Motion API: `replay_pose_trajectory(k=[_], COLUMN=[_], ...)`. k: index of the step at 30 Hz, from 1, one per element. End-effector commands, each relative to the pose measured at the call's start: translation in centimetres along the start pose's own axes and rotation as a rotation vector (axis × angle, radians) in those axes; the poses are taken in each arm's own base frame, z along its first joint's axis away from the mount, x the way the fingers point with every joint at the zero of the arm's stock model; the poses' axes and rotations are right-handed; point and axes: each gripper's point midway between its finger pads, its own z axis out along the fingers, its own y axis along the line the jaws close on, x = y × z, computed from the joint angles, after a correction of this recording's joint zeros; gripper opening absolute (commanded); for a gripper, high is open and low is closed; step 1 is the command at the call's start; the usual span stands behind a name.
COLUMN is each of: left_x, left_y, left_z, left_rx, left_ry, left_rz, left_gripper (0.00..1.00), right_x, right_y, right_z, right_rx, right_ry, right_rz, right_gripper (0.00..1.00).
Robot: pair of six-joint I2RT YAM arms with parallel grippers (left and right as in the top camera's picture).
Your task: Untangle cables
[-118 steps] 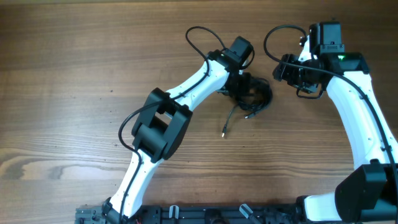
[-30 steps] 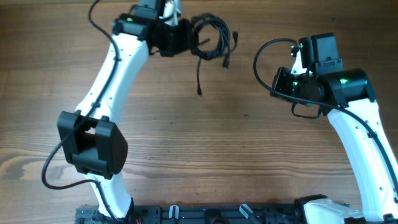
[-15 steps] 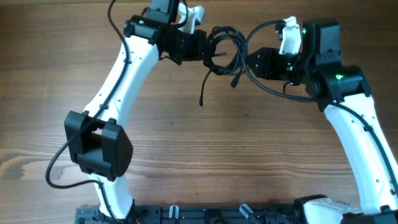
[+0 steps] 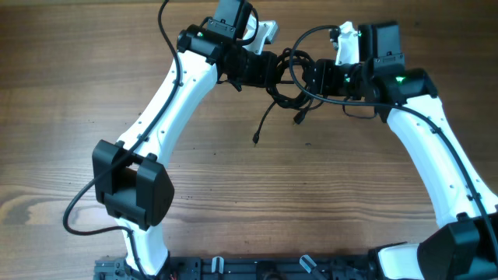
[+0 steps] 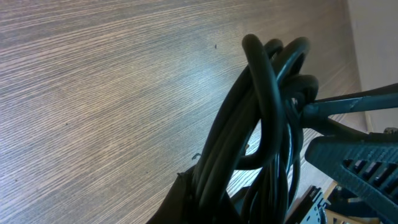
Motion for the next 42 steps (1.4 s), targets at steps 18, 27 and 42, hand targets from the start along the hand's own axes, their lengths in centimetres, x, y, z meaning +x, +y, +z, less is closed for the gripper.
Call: replay_pose_trajectory(k=[18, 27, 42], left_x=[0.0, -0.7, -2.0], left_y=[-0.7, 1.9, 6.5], left_z=[-0.1, -0.9, -3.4], left_rx=[0.045, -0.026, -0.071], left_ry=[0.006, -0.021, -0.083], left_rz=[-0.011, -0.086, -0.209], left_gripper=[0.04, 0.04, 0.04], right_x=[2.3, -0.1, 0.0], right_y=[6.3, 6.8, 7.5], right_z=[-0.6, -10.9, -11.6], right_rx=[-0.532, -1.065, -1.075], right_ry=[0.096, -0.079, -0.049], right_rz=[-0.280, -0.231, -0.195], right_gripper=[0.04, 0.04, 0.04])
